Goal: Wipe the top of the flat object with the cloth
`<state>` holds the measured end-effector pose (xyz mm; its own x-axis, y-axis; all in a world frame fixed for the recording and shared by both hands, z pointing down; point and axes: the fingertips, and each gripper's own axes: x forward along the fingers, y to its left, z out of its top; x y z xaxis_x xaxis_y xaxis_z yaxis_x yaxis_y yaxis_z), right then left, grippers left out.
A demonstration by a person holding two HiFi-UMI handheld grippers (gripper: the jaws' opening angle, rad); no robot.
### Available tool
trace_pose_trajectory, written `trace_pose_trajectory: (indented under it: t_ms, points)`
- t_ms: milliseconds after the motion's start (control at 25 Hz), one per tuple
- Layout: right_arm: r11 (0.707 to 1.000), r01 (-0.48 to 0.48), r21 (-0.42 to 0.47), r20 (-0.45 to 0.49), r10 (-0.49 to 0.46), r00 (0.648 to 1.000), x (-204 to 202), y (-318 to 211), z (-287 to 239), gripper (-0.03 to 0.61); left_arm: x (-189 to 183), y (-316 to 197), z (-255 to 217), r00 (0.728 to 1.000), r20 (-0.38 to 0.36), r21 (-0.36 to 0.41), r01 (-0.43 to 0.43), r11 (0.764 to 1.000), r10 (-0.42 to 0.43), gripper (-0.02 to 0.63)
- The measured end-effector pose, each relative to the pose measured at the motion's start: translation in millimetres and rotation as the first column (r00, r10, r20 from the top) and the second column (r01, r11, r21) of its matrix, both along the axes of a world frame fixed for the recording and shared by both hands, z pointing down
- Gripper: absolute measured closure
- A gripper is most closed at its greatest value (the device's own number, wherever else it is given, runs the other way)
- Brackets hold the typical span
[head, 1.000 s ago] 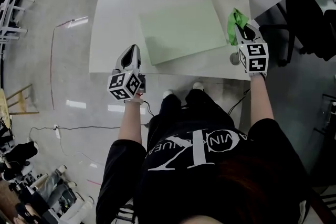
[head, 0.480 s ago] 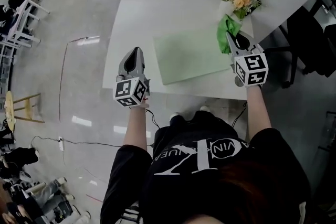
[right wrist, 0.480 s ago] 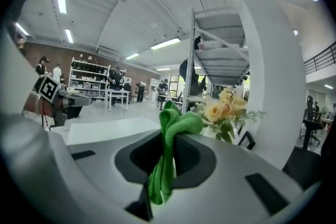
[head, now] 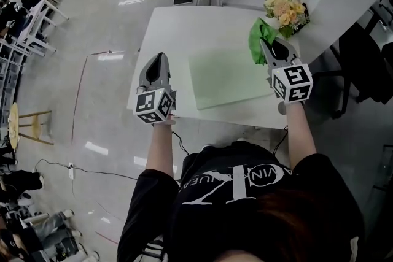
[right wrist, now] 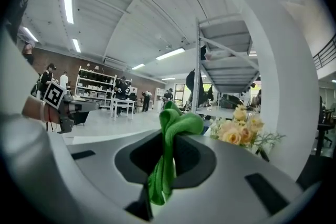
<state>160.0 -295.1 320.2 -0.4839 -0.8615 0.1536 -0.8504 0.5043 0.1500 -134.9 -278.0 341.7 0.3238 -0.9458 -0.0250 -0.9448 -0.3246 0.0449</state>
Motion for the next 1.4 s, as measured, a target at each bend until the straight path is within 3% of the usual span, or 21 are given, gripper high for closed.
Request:
trace_pose_trajectory:
  t_ms: [520, 1400]
  points:
    - [0.999, 0.026, 0.043, 0.018, -0.027, 0.999, -14.0, -9.1, -16.7, 0.543, -15.2, -5.7, -24.0, 0.999, -0.002, 0.059, 0.033, 0.998, -0.033, 0.601]
    - [0.997, 0.051, 0.057, 0.029, -0.052, 0.998, -23.0, -5.6, -18.7, 0.543, -21.6, -0.4, -28.4, 0.999, -0.014, 0.068, 0.05, 0.996, -0.049, 0.601]
